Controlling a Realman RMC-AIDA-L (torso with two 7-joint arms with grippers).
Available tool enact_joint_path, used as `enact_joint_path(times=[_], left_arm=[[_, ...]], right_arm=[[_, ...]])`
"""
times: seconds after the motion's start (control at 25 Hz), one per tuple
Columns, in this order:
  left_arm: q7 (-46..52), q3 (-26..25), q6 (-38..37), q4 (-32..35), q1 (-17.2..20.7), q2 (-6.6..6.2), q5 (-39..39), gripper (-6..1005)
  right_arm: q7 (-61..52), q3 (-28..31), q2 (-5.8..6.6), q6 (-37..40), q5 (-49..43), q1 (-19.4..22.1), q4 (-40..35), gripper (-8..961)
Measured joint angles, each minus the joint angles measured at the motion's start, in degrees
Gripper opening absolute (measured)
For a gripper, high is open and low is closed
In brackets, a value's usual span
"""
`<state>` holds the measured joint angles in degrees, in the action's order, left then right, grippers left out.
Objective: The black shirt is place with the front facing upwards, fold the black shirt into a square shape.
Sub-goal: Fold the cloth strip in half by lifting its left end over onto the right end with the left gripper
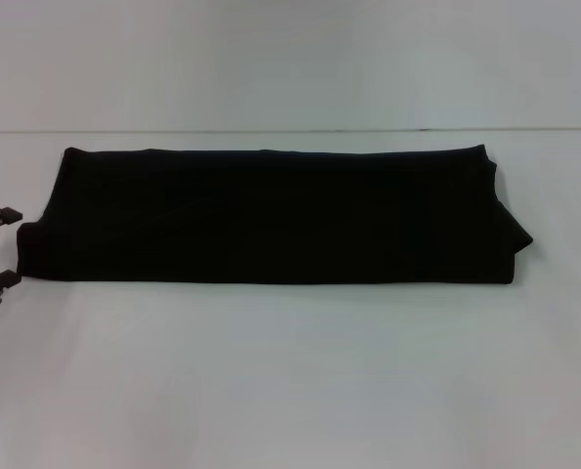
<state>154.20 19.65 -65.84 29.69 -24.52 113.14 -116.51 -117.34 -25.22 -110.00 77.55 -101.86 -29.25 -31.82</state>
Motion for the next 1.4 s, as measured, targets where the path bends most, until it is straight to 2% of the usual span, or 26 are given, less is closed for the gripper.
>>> enact_joint_path(times=[0.4, 0.72, 1.4], left_arm=[[2.4, 0.8, 0.6, -0.3, -0.4, 0.19, -0.7, 933], [4.6, 0.8, 3.6, -0.8, -0.8, 0.98, -0.7, 933], [4.8, 0.8, 8.3, -3.8, -3.2, 0.88, -0.7, 931]], right_arm=[[0.5, 0.0, -0.13, 0.0, 0.0, 0.4, 0.0, 945], [0.6, 0.1, -0.13, 0.0, 0.0, 0.5, 0.0, 945], [0.5, 0.0, 0.05, -1.0, 0.0, 0.4, 0.0, 945]])
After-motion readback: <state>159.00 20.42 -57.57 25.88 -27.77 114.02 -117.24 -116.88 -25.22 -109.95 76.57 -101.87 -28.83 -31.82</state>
